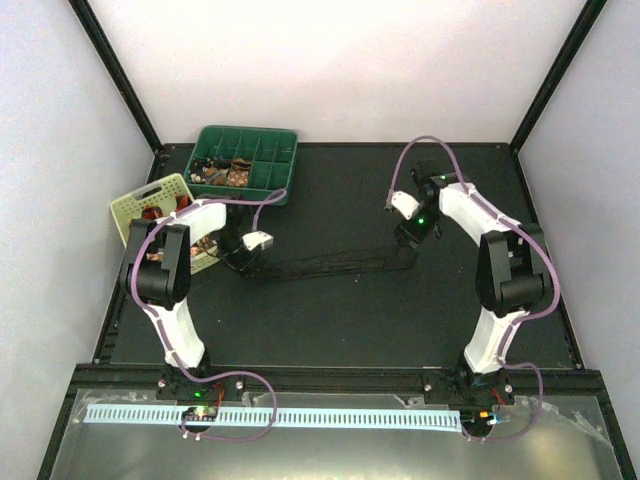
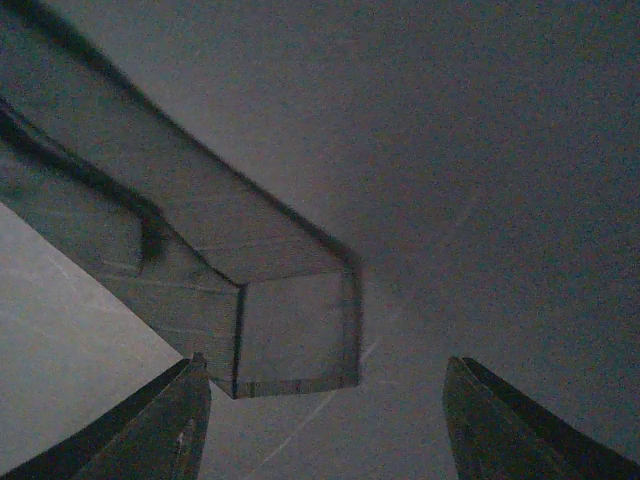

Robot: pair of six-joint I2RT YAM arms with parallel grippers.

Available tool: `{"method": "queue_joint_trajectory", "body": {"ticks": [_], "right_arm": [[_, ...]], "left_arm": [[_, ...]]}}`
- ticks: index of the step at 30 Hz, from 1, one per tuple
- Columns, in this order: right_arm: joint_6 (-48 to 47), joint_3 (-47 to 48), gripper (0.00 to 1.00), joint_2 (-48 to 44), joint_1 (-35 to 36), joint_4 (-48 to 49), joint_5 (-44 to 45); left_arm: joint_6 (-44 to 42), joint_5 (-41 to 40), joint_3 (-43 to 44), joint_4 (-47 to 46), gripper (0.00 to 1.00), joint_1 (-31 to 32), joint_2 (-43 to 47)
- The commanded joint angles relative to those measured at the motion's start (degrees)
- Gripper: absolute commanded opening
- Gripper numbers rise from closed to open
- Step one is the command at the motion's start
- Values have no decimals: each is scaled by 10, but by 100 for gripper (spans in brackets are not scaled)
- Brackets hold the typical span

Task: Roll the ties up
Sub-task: Flatten out the tie at the center of the board, then move the tie to the center of the board.

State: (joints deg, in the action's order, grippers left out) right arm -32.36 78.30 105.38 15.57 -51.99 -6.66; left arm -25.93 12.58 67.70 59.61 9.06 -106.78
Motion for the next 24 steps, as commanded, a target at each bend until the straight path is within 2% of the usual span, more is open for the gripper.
{"method": "queue_joint_trajectory", "body": {"ticks": [1, 6, 14, 18, 24], "right_arm": [[-13, 45, 69, 6, -30, -49, -82], [17, 46, 72, 37, -33, -47, -108], [55, 33, 68, 97, -39, -1, -43], [59, 0, 59, 101, -38, 6, -28], [21, -99, 38, 51, -40, 34, 21]], "left_arm": [[-4, 29, 16, -42, 73, -3, 29], [-9, 60, 20, -47, 77, -5, 68], [-17, 69, 16, -36, 78, -5, 95], [-21, 75, 13, -35, 78, -5, 113], [-34, 97, 4, -31, 77, -4, 136]]}}
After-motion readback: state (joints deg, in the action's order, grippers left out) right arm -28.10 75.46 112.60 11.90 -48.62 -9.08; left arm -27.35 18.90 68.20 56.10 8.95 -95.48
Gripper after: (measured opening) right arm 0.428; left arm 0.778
